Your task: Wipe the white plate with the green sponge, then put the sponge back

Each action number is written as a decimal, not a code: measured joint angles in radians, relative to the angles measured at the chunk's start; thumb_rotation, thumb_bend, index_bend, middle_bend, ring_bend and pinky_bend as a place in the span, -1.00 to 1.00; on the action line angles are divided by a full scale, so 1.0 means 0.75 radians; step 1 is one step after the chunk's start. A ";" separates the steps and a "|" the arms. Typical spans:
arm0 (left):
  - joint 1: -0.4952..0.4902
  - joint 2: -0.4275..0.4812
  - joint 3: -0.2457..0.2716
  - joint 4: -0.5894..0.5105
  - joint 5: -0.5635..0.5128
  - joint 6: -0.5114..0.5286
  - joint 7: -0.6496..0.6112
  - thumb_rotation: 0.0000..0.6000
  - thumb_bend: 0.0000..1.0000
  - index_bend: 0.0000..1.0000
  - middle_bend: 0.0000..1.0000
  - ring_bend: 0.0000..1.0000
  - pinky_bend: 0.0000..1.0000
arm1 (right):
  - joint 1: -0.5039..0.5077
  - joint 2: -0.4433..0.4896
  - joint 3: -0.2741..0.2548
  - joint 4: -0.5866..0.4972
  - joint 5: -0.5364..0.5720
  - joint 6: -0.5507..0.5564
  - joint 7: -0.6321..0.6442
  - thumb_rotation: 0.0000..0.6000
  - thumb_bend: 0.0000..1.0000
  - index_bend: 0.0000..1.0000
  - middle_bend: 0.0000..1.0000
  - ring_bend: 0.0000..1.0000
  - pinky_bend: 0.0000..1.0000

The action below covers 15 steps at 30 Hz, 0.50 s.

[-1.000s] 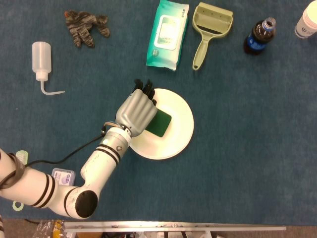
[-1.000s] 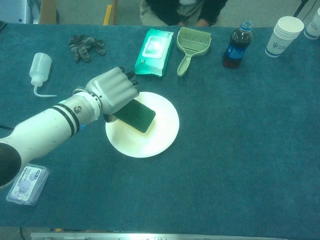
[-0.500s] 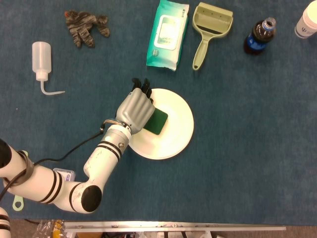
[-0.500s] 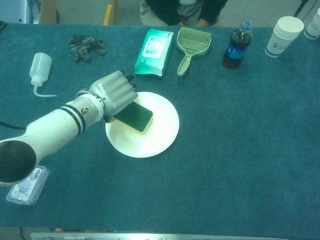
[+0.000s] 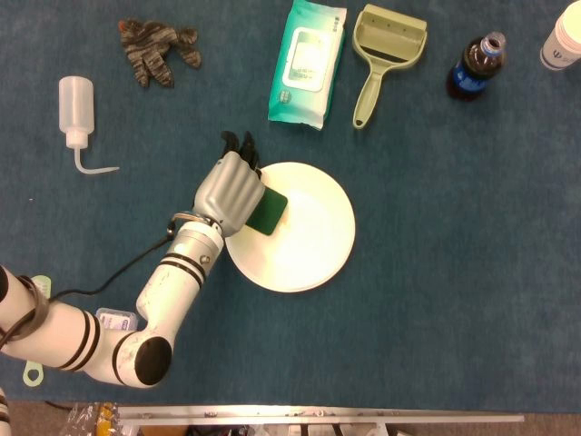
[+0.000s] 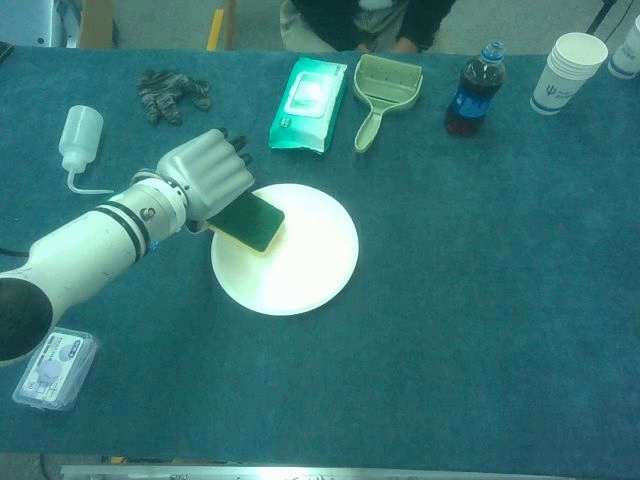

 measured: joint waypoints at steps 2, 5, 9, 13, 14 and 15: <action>0.005 0.012 0.002 -0.002 0.004 0.012 -0.003 0.63 -0.52 -0.13 -0.64 -0.85 -0.66 | -0.002 0.001 -0.001 -0.001 -0.002 0.003 0.001 1.00 -0.63 -0.32 -0.20 -0.46 -0.37; 0.009 0.027 -0.005 -0.021 0.007 0.022 -0.012 0.63 -0.52 -0.13 -0.64 -0.85 -0.66 | -0.003 0.001 -0.002 -0.002 -0.006 0.004 0.002 1.00 -0.63 -0.32 -0.20 -0.46 -0.37; 0.008 0.038 -0.022 -0.063 0.026 0.042 -0.016 0.64 -0.52 -0.13 -0.64 -0.85 -0.66 | -0.002 -0.002 -0.003 0.000 -0.012 0.005 0.007 1.00 -0.63 -0.32 -0.20 -0.46 -0.37; -0.005 0.032 -0.048 -0.116 0.039 0.056 -0.004 0.64 -0.52 -0.13 -0.64 -0.85 -0.66 | -0.003 -0.001 -0.004 0.002 -0.016 0.009 0.014 1.00 -0.63 -0.32 -0.20 -0.46 -0.37; -0.008 0.027 -0.053 -0.121 0.040 0.058 -0.001 0.64 -0.52 -0.13 -0.64 -0.85 -0.66 | -0.004 -0.001 -0.004 0.002 -0.016 0.011 0.015 1.00 -0.63 -0.32 -0.20 -0.46 -0.37; -0.011 0.020 -0.057 -0.123 0.040 0.058 0.001 0.65 -0.52 -0.13 -0.64 -0.85 -0.66 | -0.006 0.001 -0.004 0.003 -0.015 0.013 0.017 1.00 -0.63 -0.32 -0.20 -0.46 -0.37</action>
